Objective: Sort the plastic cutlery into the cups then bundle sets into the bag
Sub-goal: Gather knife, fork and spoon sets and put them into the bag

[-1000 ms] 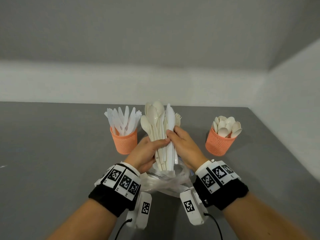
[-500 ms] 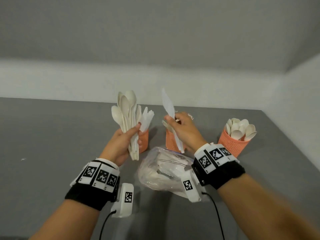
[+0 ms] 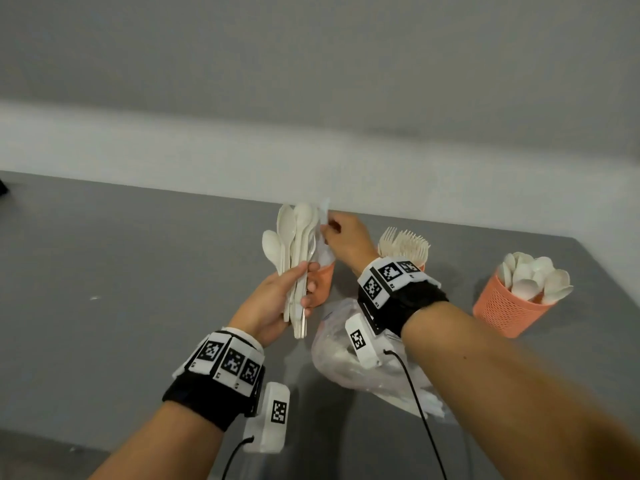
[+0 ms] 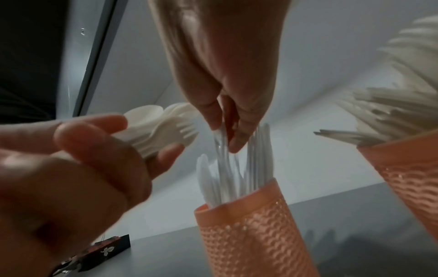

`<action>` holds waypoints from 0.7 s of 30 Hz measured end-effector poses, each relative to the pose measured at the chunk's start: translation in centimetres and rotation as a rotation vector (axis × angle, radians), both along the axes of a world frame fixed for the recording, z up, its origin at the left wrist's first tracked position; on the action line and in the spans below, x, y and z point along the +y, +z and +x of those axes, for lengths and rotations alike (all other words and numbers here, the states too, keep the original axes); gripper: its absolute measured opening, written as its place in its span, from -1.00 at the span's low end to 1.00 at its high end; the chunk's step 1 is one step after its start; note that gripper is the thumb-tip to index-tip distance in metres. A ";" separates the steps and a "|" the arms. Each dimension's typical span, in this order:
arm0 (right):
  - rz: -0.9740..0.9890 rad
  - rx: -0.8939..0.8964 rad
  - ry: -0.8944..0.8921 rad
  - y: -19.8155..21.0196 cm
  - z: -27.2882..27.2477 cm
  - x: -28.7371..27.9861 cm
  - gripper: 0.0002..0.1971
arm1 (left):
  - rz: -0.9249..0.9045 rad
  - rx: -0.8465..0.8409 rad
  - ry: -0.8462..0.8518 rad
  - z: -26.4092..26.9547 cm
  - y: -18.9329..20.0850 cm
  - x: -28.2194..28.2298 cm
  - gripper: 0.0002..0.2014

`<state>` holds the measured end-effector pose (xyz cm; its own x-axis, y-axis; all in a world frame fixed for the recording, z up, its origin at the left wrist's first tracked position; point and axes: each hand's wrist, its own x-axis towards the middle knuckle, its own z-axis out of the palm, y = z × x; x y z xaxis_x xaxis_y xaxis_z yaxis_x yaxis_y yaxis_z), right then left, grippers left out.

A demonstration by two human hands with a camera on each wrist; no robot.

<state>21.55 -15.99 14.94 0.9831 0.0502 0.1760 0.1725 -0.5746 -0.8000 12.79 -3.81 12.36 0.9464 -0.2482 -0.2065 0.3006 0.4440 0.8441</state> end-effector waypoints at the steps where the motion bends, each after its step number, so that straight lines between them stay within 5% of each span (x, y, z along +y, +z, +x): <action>1: -0.020 0.010 0.012 0.1 0.1 0.0 -0.79 | 0.001 -0.006 0.006 0.0 -0.1 0.0 -0.78; 5: 0.017 -0.081 -0.006 0.8 -0.6 -0.4 -0.68 | 0.028 -0.057 0.012 -0.1 -0.2 -0.1 -0.77; 8: 0.084 -0.244 -0.008 1.3 -2.1 -0.7 -0.78 | 0.053 -0.074 0.016 0.1 -0.2 -0.3 -0.84; 16: 0.217 0.088 0.155 2.5 -4.3 -1.2 -0.73 | 0.084 -0.061 -0.055 0.2 0.2 -1.0 -0.81; 21: 0.264 0.167 0.174 2.9 -4.1 -1.6 -0.93 | 0.125 -0.066 -0.070 0.1 0.2 -1.2 -0.79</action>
